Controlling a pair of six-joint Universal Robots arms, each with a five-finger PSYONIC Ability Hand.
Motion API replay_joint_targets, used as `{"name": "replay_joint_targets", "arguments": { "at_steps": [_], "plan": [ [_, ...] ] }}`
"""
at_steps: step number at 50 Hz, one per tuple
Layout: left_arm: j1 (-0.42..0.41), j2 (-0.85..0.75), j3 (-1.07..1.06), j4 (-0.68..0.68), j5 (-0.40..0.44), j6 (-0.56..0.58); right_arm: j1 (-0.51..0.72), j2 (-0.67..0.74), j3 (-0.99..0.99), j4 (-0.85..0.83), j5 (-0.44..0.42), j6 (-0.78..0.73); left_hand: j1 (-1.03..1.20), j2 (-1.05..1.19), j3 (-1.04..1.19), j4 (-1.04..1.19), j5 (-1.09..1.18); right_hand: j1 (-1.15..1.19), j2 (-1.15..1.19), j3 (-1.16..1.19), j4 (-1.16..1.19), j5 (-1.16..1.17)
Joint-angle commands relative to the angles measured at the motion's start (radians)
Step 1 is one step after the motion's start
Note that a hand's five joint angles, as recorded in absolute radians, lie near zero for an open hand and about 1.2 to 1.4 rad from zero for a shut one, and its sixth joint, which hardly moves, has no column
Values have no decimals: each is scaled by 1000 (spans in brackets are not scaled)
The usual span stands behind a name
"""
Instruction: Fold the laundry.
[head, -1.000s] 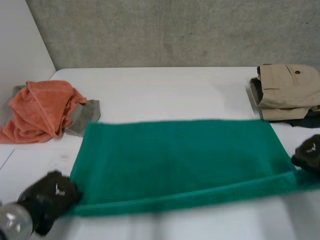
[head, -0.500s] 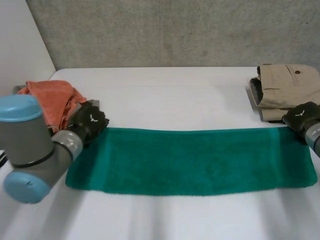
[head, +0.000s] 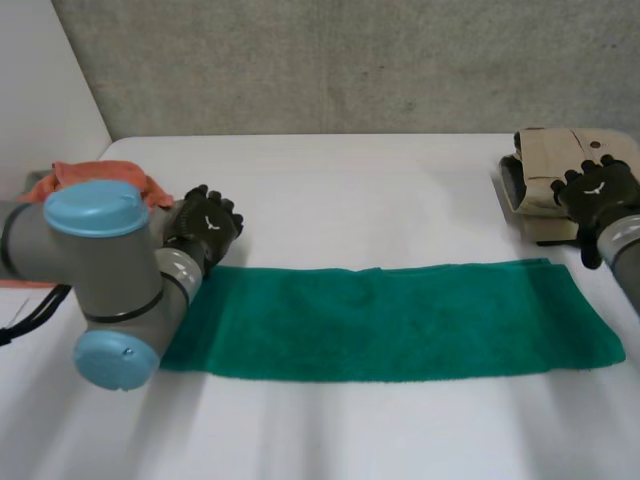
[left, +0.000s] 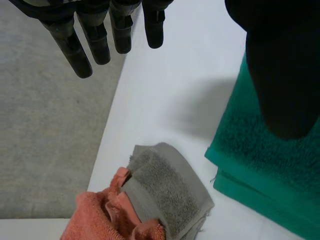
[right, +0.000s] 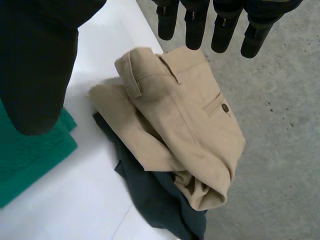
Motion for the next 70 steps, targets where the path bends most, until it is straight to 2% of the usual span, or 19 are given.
{"name": "replay_joint_targets", "arguments": {
  "at_steps": [1, 4, 5, 12, 19, 23, 25, 27, 36, 42, 43, 44, 45, 54, 61, 67, 69, 70],
  "plan": [
    [2, 148, -116, 11, 12, -124, -157, -148, 118, 262, -192, 3, -21, -29, -31, -27, -48, 6, 14, 15, 20, 5],
    [4, 176, -146, 11, 13, -144, -205, -180, 175, 317, -253, 0, -21, -29, -31, -27, -48, 71, 79, 79, 85, 70],
    [3, 187, -160, 12, 13, -155, -234, -194, 215, 320, -293, -9, -21, -29, -31, -27, -48, 181, 190, 190, 196, 181],
    [-1, 198, -188, 18, 13, -161, -362, -197, 357, 226, -411, -67, -21, -29, -31, -27, -48, 297, 305, 306, 311, 296],
    [-2, 196, -206, 66, 12, -163, -368, -182, 413, 107, -431, -72, -21, -29, -31, -27, -48, 376, 385, 385, 391, 375],
    [-1, 195, -213, 74, 12, -164, -370, -115, 411, 50, -424, -75, -21, -29, -31, -27, -48, 449, 458, 458, 464, 449],
    [-1, 195, -214, 74, 12, -164, -373, -102, 408, 44, -424, -75, -21, -29, -31, -27, -48, 645, 653, 654, 659, 644],
    [-1, 195, -214, 75, 12, -166, -386, -99, 402, 31, -424, -74, -21, -29, -31, -27, -48, 1177, 1186, 1186, 1192, 1176],
    [-1, 212, -219, 74, 9, -166, -506, -105, 391, -33, -410, -81, -21, -29, -31, -27, -48, 1180, 1188, 1188, 1194, 1179],
    [2, 253, -245, 74, 12, -167, -563, -127, 356, 5, -427, -89, -21, -29, -31, -27, -48, 1180, 1188, 1188, 1194, 1179],
    [2, 259, -246, 74, 12, -170, -563, -130, 361, 25, -439, -90, -21, -29, -31, -27, -48, 713, 721, 721, 727, 712],
    [2, 261, -248, 74, 12, -174, -561, -133, 365, 34, -445, -93, -21, -29, -31, -27, -48, 377, 385, 385, 391, 376],
    [2, 261, -248, 74, 12, -178, -560, -136, 370, 45, -450, -95, -21, -29, -31, -27, -48, 173, 181, 182, 187, 172],
    [-2, 264, -243, 74, 13, -247, -500, -180, 413, 136, -605, 17, -21, -29, -31, -27, -48, 206, 214, 215, 220, 205],
    [-2, 264, -248, 74, 15, -249, -485, -159, 437, 142, -626, 20, -21, -29, -31, -27, -48, 235, 244, 244, 250, 235],
    [-2, 262, -248, 75, 15, -252, -472, -81, 431, 113, -614, -1, -21, -29, -31, -27, -48, 314, 323, 323, 329, 314],
    [-2, 262, -248, 75, 15, -252, -474, -56, 428, 88, -614, -8, -21, -29, -31, -27, -48, 384, 393, 393, 399, 384],
    [-2, 262, -248, 75, 15, -252, -474, -49, 428, 78, -616, -8, -21, -29, -31, -27, -48, 495, 504, 504, 510, 495]
  ]
}}
